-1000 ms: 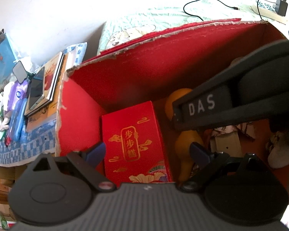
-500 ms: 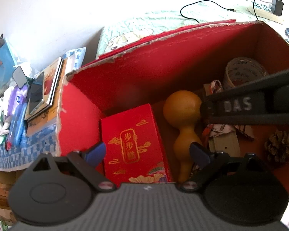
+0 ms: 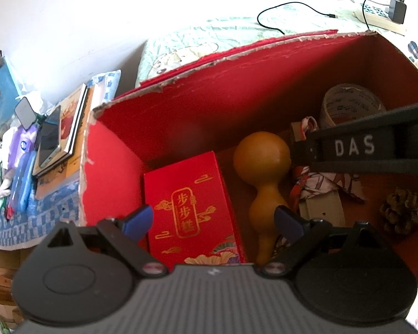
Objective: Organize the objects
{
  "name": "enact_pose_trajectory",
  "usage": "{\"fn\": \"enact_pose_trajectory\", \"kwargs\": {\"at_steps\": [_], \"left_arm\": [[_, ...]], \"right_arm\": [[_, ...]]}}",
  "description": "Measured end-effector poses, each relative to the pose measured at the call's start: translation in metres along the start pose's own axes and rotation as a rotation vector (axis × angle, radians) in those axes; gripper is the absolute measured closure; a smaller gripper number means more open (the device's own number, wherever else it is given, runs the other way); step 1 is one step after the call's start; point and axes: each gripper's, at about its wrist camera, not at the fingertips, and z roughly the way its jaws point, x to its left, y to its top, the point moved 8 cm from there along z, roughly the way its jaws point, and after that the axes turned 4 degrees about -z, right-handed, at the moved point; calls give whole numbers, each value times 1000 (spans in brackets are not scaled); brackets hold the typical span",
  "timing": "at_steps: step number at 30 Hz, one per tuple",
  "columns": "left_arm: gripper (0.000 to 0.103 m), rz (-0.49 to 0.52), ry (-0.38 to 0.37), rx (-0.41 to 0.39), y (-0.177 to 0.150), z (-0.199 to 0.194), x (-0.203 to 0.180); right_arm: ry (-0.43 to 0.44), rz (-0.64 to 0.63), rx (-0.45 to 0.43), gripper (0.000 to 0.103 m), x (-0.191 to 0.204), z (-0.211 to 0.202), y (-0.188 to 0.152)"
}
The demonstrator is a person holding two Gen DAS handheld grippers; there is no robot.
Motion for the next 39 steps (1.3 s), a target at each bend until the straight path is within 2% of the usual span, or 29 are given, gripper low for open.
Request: {"fn": "enact_pose_trajectory", "kwargs": {"at_steps": [7, 11, 32, 39], "left_arm": [[8, -4, -12, 1, 0, -3, -2], [8, -8, -12, -14, 0, -5, -3], [5, -37, -46, -33, 3, -7, -4], [5, -32, -30, -35, 3, -7, -5]], "right_arm": [[18, 15, -11, 65, 0, -1, -1], [57, 25, 17, 65, 1, 1, -3], [25, 24, 38, 65, 2, 2, -5], [23, 27, 40, 65, 3, 4, -5]]}}
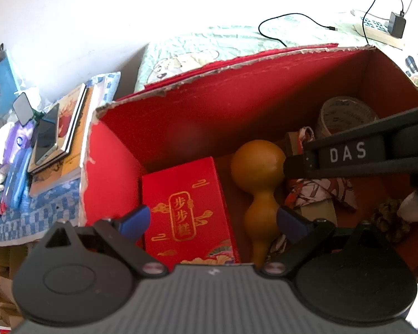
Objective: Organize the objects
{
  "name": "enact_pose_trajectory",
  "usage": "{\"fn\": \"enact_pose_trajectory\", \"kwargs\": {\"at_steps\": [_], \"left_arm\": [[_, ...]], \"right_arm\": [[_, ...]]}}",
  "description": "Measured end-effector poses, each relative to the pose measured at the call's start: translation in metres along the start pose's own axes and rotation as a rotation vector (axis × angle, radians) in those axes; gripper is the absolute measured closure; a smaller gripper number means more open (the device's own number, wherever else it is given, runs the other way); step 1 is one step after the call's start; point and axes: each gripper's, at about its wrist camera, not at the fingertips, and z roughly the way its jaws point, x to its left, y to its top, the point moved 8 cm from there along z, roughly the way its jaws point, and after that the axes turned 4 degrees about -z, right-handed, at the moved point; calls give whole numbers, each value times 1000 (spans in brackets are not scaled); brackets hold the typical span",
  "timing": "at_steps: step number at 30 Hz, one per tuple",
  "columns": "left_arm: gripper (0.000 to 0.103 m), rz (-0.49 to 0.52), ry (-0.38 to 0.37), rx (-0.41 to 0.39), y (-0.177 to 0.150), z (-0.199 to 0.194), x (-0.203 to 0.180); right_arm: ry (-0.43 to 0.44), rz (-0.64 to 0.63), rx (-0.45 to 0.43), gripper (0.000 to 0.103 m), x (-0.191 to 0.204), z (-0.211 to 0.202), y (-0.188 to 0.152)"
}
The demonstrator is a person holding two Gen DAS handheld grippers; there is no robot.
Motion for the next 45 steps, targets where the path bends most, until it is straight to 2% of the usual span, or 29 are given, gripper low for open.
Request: {"fn": "enact_pose_trajectory", "kwargs": {"at_steps": [14, 21, 29, 37, 45], "left_arm": [[5, 33, 28, 19, -1, 2, -4], [5, 42, 39, 4, 0, 2, -3], [5, 58, 47, -21, 2, 2, -5], [5, 23, 57, -31, 4, -4, -1], [5, -23, 85, -99, 3, -46, 3]], "right_arm": [[-37, -11, 15, 70, 0, 3, -1], [-16, -1, 33, 71, -1, 5, -2], [-42, 12, 7, 71, -3, 1, -1], [-105, -14, -82, 71, -6, -21, 2], [-100, -62, -201, 71, 3, -66, 6]]}}
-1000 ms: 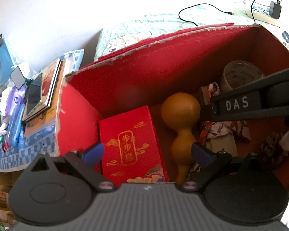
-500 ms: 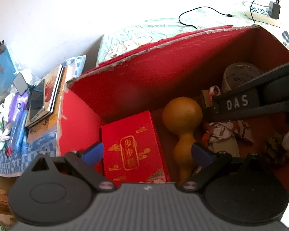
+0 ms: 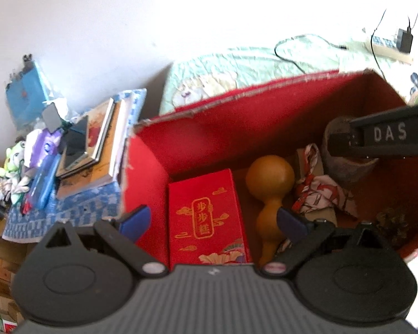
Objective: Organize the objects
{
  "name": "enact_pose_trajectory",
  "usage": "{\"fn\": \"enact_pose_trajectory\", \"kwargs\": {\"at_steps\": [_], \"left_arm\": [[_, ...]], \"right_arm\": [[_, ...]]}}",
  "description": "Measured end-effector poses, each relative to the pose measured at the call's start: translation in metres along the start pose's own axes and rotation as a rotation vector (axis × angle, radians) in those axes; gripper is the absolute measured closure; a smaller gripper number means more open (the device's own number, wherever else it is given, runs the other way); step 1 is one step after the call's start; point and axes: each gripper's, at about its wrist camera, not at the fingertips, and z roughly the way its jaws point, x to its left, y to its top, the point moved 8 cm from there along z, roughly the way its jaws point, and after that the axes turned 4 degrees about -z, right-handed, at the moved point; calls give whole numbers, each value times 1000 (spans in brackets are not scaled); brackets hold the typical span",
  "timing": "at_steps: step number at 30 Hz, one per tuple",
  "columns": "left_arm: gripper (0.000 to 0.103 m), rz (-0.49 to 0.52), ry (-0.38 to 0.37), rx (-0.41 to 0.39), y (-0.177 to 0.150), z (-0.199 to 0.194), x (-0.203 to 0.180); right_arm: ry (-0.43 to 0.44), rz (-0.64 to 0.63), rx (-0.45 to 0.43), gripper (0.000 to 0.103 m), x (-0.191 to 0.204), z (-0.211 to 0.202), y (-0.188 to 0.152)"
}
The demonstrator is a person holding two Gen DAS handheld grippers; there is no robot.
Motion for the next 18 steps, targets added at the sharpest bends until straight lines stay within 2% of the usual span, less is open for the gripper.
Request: {"fn": "enact_pose_trajectory", "kwargs": {"at_steps": [4, 8, 10, 14, 16, 18], "left_arm": [[5, -36, -2, -34, 3, -28, 0], [5, -89, -26, -12, -3, -47, -3], [5, -110, -27, -14, -7, -56, -5], [4, -142, -20, -11, -19, -74, -15], [4, -146, -9, -6, -26, -78, -19], [4, -156, -25, 8, -35, -83, -25]], "right_arm": [[3, -37, -51, 71, 5, -22, -1], [24, -54, -83, 69, 5, -46, -5], [28, -71, -97, 63, 3, -56, -8], [38, -104, -116, 60, 0, -77, -17], [47, -110, -122, 55, -2, -85, -23], [56, -118, -123, 54, -5, -91, -29]]}}
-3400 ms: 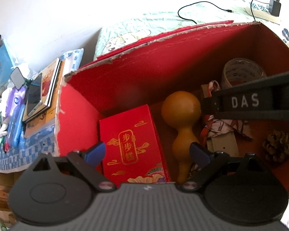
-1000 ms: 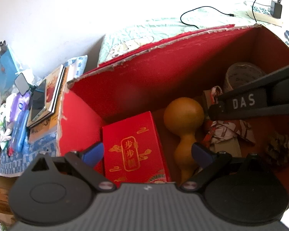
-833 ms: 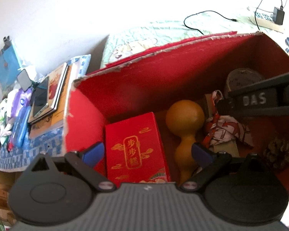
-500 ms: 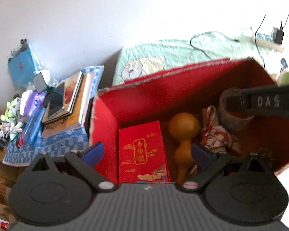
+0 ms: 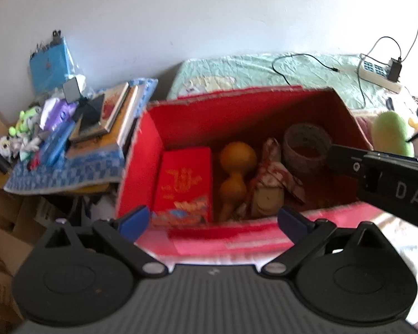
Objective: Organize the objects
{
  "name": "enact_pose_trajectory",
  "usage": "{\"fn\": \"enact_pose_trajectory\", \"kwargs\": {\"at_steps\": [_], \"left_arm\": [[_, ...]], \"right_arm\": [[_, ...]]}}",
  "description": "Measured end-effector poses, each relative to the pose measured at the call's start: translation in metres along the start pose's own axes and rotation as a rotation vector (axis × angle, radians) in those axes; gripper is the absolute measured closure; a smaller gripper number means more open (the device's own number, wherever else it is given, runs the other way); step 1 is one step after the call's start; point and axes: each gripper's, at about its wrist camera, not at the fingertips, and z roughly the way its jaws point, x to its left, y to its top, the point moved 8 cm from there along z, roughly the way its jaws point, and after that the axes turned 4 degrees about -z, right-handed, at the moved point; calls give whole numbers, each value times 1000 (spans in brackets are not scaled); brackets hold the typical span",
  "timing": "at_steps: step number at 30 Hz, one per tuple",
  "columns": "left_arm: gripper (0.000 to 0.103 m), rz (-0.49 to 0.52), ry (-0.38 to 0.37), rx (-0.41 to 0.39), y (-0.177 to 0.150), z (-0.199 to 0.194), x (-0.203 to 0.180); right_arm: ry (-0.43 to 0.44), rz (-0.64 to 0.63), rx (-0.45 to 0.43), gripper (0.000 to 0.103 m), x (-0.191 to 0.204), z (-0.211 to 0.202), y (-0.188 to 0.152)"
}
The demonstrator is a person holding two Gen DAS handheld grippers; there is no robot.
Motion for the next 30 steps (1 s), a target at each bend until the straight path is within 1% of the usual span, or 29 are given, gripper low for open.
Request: {"fn": "enact_pose_trajectory", "kwargs": {"at_steps": [2, 4, 8, 11, 15, 26, 30], "left_arm": [[4, -24, -15, 20, -10, -3, -3], [2, -40, -4, 25, -17, -5, -5], [1, -45, 64, 41, -33, -7, -8], [1, -53, 103, 68, -47, -6, -10], [1, -69, 133, 92, -62, -8, -11], [1, -114, 193, 127, -82, -24, -7], [1, -105, 185, 142, -81, -25, -6]], "right_arm": [[5, -4, 5, 54, -3, -5, -7], [3, -6, 19, 54, -6, -9, -14], [15, -3, 79, 54, -14, -8, -30], [22, -23, 114, 54, -15, -9, -41], [30, -42, 154, 54, -16, -12, -54], [92, -47, 214, 54, -10, -19, -72], [95, -37, 234, 54, -8, -17, -72]]}}
